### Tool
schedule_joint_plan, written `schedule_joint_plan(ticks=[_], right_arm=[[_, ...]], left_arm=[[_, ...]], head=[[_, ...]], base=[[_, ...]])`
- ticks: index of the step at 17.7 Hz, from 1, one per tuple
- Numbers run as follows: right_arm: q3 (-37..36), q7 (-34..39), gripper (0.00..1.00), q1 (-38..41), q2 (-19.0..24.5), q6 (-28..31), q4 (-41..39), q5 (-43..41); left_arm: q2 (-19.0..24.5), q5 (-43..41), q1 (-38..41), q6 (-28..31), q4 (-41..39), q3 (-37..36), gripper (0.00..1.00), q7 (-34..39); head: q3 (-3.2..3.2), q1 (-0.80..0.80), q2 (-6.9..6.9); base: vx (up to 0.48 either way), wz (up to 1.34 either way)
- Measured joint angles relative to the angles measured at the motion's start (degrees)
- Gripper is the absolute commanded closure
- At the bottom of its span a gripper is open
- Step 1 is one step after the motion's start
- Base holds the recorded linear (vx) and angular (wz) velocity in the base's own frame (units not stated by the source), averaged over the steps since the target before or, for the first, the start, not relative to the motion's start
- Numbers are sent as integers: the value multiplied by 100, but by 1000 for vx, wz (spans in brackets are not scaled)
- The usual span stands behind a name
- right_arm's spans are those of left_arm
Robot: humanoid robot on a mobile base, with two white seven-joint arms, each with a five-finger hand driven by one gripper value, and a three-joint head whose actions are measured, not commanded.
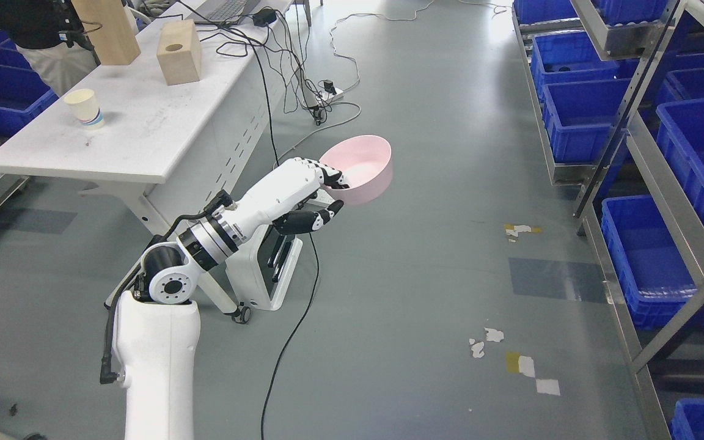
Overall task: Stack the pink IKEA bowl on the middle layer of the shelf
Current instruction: 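Hold the pink bowl raised in the left hand while driving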
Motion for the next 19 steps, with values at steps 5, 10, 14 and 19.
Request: schedule_joint_plan(ticks=[5, 10, 14, 19], right_arm=[[0, 0, 0, 1, 0, 0, 0, 0], [0, 0, 0, 0, 0, 0, 0, 0], [0, 0, 0, 1, 0, 0, 0, 0], [0, 1, 0, 0, 0, 0, 0, 0]], left_arm=[[0, 4, -1, 0, -6, 8, 98, -31], [0, 7, -32, 0, -9, -76, 98, -56], [0, 10, -48, 0, -8, -409, 98, -31], [0, 15, -65, 0, -9, -858, 97, -6]], head=[[0, 0, 0], [0, 0, 0], [0, 0, 0], [0, 0, 0]], base=[[290, -47], [233, -25], [197, 52], [193, 52]])
